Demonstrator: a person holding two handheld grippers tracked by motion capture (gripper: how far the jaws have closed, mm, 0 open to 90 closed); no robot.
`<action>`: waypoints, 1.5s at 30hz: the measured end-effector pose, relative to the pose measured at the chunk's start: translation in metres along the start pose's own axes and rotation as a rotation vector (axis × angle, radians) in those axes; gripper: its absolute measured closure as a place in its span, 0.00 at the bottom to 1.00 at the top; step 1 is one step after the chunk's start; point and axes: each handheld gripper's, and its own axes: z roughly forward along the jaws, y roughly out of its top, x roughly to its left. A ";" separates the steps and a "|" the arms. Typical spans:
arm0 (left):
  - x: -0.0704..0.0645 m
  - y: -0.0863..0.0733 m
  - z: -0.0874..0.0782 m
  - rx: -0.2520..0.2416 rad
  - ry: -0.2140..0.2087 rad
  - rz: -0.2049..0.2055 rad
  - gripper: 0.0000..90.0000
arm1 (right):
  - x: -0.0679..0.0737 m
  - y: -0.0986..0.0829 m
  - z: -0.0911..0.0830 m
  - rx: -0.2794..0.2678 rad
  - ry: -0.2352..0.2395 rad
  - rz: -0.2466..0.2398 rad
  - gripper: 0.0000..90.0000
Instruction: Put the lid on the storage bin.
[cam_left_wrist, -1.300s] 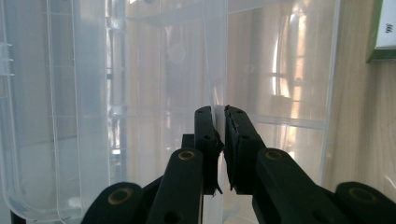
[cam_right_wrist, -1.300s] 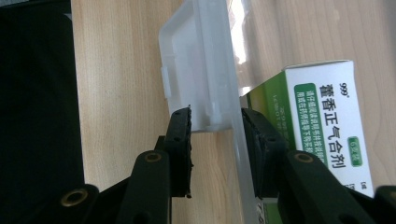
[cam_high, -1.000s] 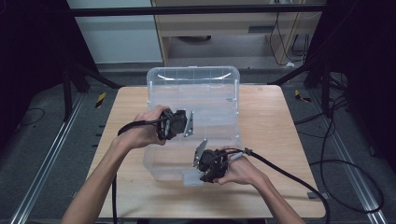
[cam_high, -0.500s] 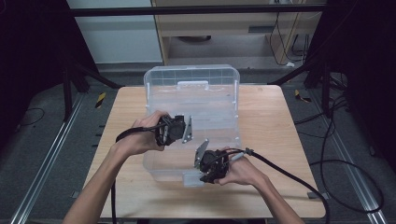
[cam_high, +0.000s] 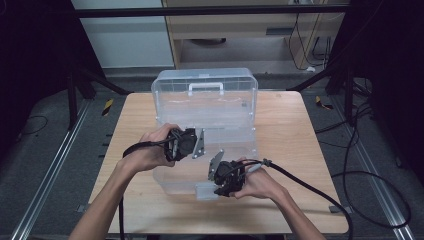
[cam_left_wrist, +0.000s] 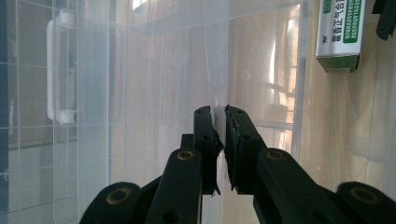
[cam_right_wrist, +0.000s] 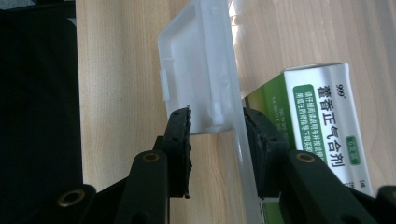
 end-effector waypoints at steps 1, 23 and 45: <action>-0.001 0.001 0.000 0.004 -0.001 0.000 0.92 | 0.000 0.000 0.000 0.000 -0.004 0.001 0.71; -0.010 0.001 -0.002 0.004 -0.019 -0.014 0.92 | 0.004 0.000 -0.002 -0.008 -0.034 -0.003 0.68; -0.014 0.001 -0.002 0.000 -0.032 -0.020 0.92 | 0.011 -0.015 -0.048 -0.188 -0.045 0.051 0.61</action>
